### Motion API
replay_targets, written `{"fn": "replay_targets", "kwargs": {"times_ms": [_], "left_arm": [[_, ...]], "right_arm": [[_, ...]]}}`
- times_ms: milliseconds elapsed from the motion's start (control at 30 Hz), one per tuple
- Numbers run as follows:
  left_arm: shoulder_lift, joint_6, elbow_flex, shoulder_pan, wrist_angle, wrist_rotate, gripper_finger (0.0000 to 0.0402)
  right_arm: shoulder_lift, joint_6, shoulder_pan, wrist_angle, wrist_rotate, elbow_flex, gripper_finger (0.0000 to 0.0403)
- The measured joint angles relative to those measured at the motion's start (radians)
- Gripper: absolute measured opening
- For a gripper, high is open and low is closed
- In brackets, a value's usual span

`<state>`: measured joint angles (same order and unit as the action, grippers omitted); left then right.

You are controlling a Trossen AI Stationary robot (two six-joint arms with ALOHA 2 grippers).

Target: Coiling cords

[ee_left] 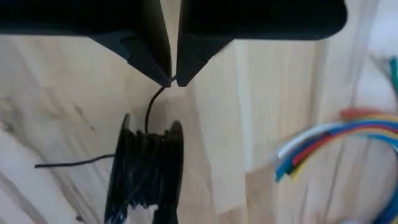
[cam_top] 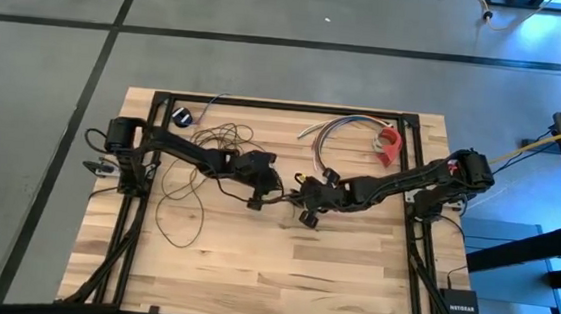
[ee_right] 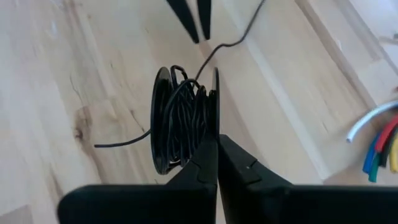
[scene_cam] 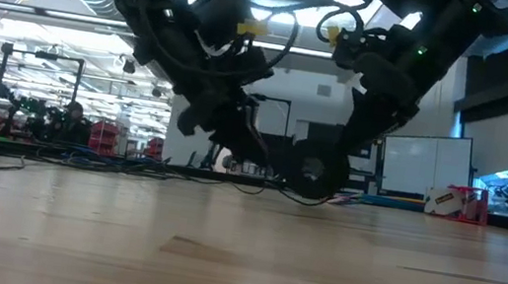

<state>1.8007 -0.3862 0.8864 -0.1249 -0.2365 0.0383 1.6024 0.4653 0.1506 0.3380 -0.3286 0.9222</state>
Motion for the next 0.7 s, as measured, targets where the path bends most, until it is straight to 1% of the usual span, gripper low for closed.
{"fn": "replay_targets", "kwargs": {"times_ms": [133, 267, 467, 700], "left_arm": [[0.043, -0.043, 0.0, -0.021, -0.103, 0.001, 0.0015], [0.107, -0.021, 0.0, -0.056, -0.216, 0.002, 0.0009], [0.185, -0.044, 0.003, -0.106, -0.18, -0.005, 0.0002], [0.177, -0.042, 0.005, -0.165, -0.085, -0.069, 0.0003]], "right_arm": [[0.0, 0.002, 0.001, 0.019, 0.0, 0.0, 0.0001], [0.0, 0.002, 0.001, 0.025, -0.001, 0.0, 0.0001], [0.0, 0.002, 0.001, 0.05, 0.007, 0.0, 0.0], [-0.001, 0.052, 0.001, 0.101, 0.027, 0.0, 0.0]]}}
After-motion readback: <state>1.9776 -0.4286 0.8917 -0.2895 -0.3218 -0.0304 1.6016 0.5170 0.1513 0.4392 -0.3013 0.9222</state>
